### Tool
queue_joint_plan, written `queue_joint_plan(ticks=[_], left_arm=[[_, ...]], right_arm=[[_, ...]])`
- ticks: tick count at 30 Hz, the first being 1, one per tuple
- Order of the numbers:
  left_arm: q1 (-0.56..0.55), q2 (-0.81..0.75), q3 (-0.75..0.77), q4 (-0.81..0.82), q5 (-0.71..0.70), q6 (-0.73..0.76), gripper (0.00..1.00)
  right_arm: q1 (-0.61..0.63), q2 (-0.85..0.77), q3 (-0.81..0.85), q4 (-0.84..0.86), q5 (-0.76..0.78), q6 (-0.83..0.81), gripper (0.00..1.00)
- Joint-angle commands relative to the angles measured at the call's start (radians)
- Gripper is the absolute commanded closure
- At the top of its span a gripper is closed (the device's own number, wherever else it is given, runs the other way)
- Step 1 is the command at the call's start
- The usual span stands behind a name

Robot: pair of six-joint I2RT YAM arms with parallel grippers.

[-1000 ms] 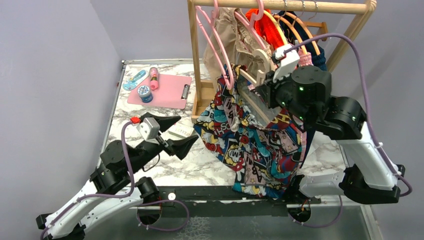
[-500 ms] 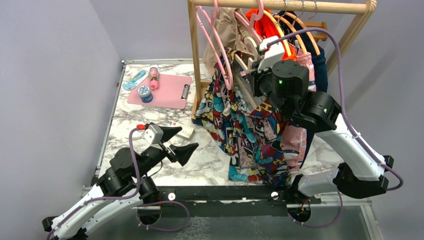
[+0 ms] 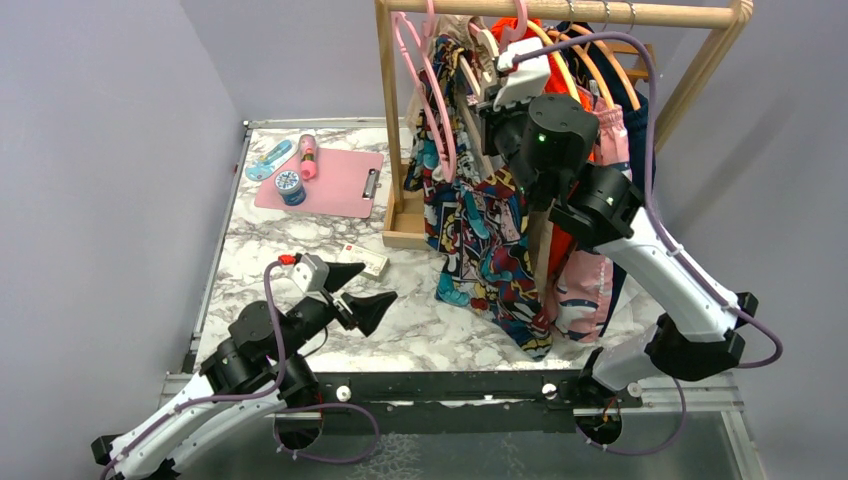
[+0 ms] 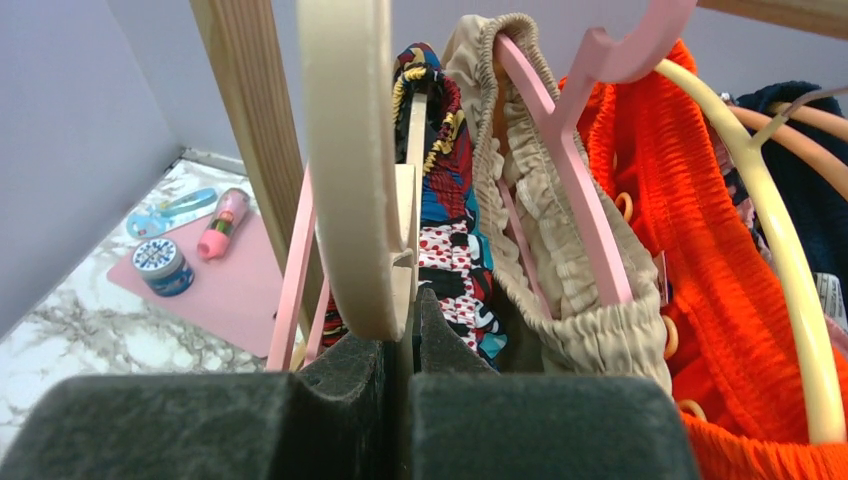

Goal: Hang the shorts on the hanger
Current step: Place the hanger at the clothesline.

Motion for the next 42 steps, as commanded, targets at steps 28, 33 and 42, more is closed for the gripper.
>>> queue_joint_plan(ticks=[28,33,42], left_arm=[[0.001,-0.038,-0.033,-0.02,-0.058,-0.025,0.01],[0.0,-0.038,-0.031,-0.022,-0.058,-0.028,0.01],[0.001,-0.041,-0.032,-0.022,-0.063,-0.027,0.01]], right_arm=[[-0.194,0.101,0.103,0.227,-0.148,0.04,0.99],[-0.238,0.172,0.168,0.233,-0.172,0.09,0.99],[-0.247,0.248,0.234,0.242,-0.215,0.126,0.99]])
